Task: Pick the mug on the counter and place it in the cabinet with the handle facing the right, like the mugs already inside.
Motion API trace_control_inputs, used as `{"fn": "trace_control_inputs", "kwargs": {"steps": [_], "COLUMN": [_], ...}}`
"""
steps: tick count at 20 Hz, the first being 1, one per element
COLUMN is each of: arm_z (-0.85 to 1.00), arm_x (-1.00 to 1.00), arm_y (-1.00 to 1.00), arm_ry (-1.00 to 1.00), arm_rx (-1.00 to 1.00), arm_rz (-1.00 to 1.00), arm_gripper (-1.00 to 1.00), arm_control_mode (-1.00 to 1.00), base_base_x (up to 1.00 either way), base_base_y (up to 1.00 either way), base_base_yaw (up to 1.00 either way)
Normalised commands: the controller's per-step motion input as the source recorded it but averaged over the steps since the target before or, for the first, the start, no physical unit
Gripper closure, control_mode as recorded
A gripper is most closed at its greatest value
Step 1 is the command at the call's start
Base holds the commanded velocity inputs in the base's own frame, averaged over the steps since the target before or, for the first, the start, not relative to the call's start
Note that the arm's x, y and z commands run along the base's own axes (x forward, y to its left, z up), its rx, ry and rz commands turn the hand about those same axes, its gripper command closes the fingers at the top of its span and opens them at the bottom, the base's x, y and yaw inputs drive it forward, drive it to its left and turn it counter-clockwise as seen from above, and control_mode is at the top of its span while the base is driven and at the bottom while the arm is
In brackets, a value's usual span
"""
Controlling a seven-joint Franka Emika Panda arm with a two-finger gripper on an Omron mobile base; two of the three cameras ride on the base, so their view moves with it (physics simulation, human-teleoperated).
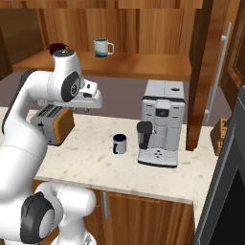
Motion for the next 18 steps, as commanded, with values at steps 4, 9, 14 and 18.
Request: {"fn": "trace_control_inputs", "kwargs": {"steps": [4,9,14,18], "arm_z": [-0.08,-0.28,-0.41,-0.36], "arm_x": [-0.09,-0.13,0.03,0.14], "arm_y": [0.0,-0.1,-0.14,-0.19], "arm_ry": [0.0,0.03,0.02,0.05], "arm_rx": [0.0,0.0,-0.02,-0.01], "arm_rz": [-0.05,-0.16,-0.34,-0.35], "arm_gripper": [-1.0,-1.0,-1.0,-1.0], "arm_control_mode": [-1.0,-1.0,-1.0,-1.0], "base_base_x": [0.0,0.0,0.0,0.0], "base_base_y": [0.0,0.0,0.0,0.0], "base_base_yaw": [0.0,0.0,0.0,0.0]}}
